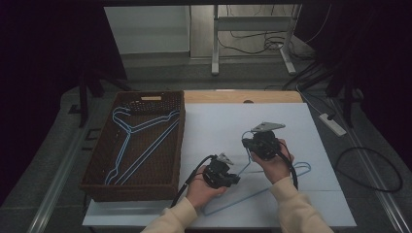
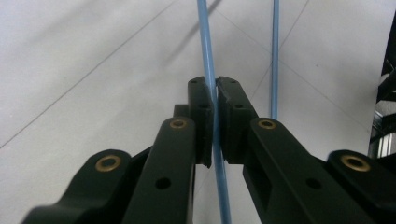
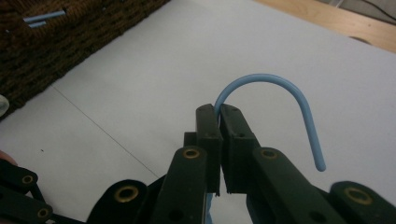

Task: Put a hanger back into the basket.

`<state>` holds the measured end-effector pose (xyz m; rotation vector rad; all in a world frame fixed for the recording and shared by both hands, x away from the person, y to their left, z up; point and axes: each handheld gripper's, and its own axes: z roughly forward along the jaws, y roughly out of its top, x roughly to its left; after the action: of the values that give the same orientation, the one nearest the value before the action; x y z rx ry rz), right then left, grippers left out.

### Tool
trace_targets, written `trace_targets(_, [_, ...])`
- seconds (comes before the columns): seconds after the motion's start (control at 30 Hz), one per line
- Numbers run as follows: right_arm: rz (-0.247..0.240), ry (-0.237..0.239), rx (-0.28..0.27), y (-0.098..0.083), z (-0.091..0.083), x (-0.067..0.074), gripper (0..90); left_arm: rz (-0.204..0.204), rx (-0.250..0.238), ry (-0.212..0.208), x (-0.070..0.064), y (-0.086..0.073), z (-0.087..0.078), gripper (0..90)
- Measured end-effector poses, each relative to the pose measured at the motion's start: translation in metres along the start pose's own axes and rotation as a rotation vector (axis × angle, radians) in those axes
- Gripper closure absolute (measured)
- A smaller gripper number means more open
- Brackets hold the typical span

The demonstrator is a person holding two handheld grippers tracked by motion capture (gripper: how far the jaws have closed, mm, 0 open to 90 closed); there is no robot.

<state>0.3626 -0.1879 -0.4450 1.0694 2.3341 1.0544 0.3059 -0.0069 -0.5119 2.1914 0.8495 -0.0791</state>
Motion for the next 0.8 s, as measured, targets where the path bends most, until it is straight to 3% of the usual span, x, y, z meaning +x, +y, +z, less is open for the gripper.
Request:
trace_targets(0.13, [0.043,0.044,-0.056,-0.005,-0.010,-0.004,73.4,-0.016,-0.029,0.011,0.001,0.000,-0.004,86.6])
trace_targets(0.2, [0.045,0.067,-0.091,-0.011,-0.019,-0.003,63.6,-0.019,-0.038,0.015,0.001,0.000,-0.006,86.6])
trace_targets(0.33, [0.038,0.091,-0.135,-0.029,-0.039,-0.001,52.6,-0.025,-0.072,0.016,-0.004,-0.001,-0.013,86.7])
trace_targets(0.6, [0.060,0.119,-0.209,-0.066,-0.079,-0.009,42.9,-0.040,-0.138,0.000,-0.009,-0.002,-0.032,86.8])
trace_targets(0.8, [0.076,0.125,-0.260,-0.091,-0.102,-0.021,41.8,-0.037,-0.176,0.005,-0.016,0.001,-0.049,86.9])
